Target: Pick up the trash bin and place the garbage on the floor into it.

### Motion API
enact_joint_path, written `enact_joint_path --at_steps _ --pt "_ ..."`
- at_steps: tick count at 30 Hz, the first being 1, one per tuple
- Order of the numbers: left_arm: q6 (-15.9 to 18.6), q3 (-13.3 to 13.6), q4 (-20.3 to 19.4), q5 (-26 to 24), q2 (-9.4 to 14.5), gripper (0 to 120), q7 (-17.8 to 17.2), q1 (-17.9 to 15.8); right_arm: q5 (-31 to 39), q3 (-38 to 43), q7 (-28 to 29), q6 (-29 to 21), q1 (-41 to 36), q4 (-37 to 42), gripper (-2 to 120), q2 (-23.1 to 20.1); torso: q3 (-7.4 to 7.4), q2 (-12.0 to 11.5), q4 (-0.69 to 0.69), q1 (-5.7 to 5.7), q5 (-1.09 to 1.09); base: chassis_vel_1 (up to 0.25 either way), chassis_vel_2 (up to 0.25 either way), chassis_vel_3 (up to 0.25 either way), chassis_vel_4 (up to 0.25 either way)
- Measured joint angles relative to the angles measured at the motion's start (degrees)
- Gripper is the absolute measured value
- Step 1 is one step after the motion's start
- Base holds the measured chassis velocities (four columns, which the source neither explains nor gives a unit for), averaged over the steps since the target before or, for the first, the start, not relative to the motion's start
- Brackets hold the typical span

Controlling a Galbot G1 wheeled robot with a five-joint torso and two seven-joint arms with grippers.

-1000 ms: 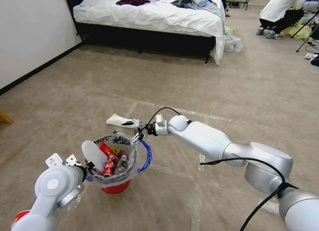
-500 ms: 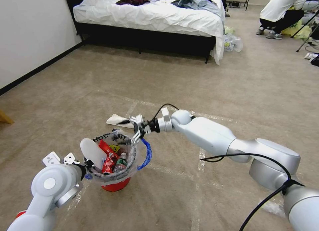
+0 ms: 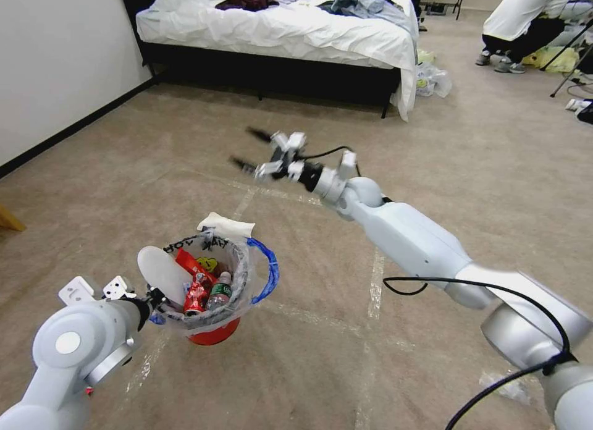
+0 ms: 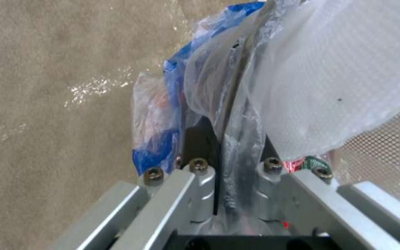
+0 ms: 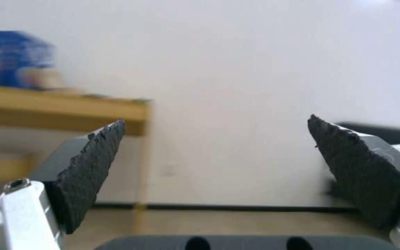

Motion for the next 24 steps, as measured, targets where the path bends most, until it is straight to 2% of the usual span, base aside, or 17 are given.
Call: enact_joint_path --at_steps 2,3,5,6,8,11,13,18,24 --pt "-0.1 -0.9 -0.5 -0.5 0.2 4 -0.1 0.5 -4.5 4.1 8.5 0.9 -3.6 3.3 100 -1.9 0.0 0.0 -0.01 0.0 -0.01 0.0 0.0 0.0 0.0" --pt "-0.1 -0.9 -0.5 -0.5 0.2 4 -0.1 0.5 -4.5 4.1 8.5 0.9 -3.6 3.3 100 -1.9 0.0 0.0 -0.01 0.0 -0.01 0.0 0.0 0.0 0.0" --pt "-0.4 -1.7 -0.9 -0.7 0.2 4 -0.6 1.0 -9.5 7.8 16.1 1.1 -8.7 7.2 100 -3.5 0.0 0.0 0.0 0.0 -0.01 0.0 0.0 0.0 0.0" --pt "-0.4 -1.7 -0.9 -0.7 0.2 4 -0.6 1.0 -9.5 7.8 16.1 1.1 -8.7 7.2 100 -3.5 0.0 0.0 0.0 0.0 -0.01 0.0 0.0 0.0 0.0" --pt "-0.6 -3.2 -1.4 -1.7 0.1 4 -1.7 1.7 -15.0 11.8 22.7 0.7 -15.9 11.2 100 -5.2 0.0 0.0 -0.01 0.0 0.01 0.0 0.0 0.0 0.0" --pt "-0.7 -3.9 -1.6 -2.1 0.1 4 -2.1 2.3 -16.9 14.1 25.1 0.6 -18.9 12.8 100 -5.9 0.0 0.0 -0.02 0.0 0.02 0.0 0.0 0.0 0.0" --pt "-0.8 -5.6 -2.4 -3.2 0.2 4 -3.2 3.5 -18.7 18.4 28.1 0.7 -24.1 15.8 100 -7.2 -0.01 0.0 0.01 0.0 0.0 0.0 0.0 0.0 0.0" --pt "-0.9 -7.9 -4.0 -4.8 0.2 4 -4.3 6.0 -20.4 24.2 29.1 0.0 -31.7 20.7 100 -9.6 -0.01 0.0 -0.02 -0.01 0.0 0.0 0.0 0.0 0.0" --pt "-0.3 -10.1 -5.8 -5.4 0.1 4 -4.3 9.1 -21.1 30.0 29.5 -0.8 -39.4 25.6 100 -10.0 -0.01 0.0 0.01 -0.01 0.0 0.0 0.0 0.0 0.0"
